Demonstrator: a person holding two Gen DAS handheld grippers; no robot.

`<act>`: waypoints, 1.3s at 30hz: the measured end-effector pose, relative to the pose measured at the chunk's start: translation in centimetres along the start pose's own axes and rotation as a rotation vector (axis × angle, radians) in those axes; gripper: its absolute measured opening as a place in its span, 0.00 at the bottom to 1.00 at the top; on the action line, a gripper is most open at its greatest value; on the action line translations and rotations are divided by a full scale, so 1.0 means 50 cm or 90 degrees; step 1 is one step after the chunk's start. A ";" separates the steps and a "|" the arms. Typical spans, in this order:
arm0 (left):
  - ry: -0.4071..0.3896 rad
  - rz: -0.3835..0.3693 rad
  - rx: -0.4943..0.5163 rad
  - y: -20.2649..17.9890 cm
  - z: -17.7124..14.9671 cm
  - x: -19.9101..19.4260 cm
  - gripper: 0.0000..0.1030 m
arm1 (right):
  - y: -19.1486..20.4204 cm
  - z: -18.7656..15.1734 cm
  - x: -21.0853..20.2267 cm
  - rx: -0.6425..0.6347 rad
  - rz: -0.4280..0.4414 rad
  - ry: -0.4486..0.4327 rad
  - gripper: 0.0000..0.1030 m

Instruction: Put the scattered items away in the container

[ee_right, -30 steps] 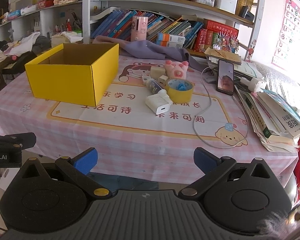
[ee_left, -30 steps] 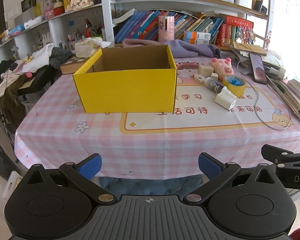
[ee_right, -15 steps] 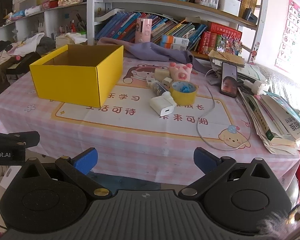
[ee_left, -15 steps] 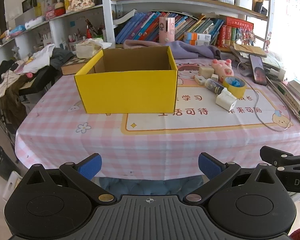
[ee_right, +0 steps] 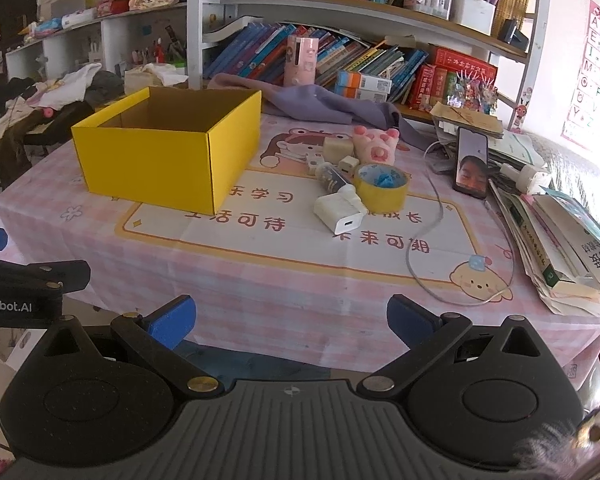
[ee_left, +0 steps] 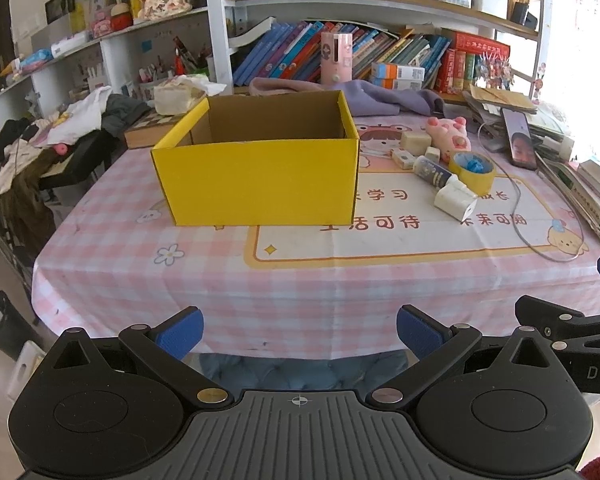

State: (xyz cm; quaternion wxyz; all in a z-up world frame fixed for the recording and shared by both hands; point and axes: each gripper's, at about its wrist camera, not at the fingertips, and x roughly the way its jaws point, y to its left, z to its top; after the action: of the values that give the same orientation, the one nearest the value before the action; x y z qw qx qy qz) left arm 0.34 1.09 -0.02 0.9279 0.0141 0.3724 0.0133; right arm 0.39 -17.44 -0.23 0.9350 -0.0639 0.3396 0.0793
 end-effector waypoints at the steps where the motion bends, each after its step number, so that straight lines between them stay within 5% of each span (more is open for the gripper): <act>1: 0.000 0.000 0.000 0.001 0.000 0.001 1.00 | 0.001 0.001 0.001 -0.002 0.001 0.001 1.00; 31: -0.009 0.006 0.006 0.014 0.007 0.012 1.00 | 0.010 0.020 0.015 -0.041 -0.008 -0.027 0.98; 39: -0.011 0.004 0.016 0.006 0.004 0.007 1.00 | 0.010 0.014 0.002 -0.023 0.026 -0.025 0.98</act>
State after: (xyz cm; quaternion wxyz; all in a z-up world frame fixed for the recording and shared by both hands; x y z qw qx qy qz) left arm 0.72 1.37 -0.10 0.9307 0.0272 0.3645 0.0110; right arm 0.79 -16.82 0.21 0.9385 -0.0724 0.3206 0.1056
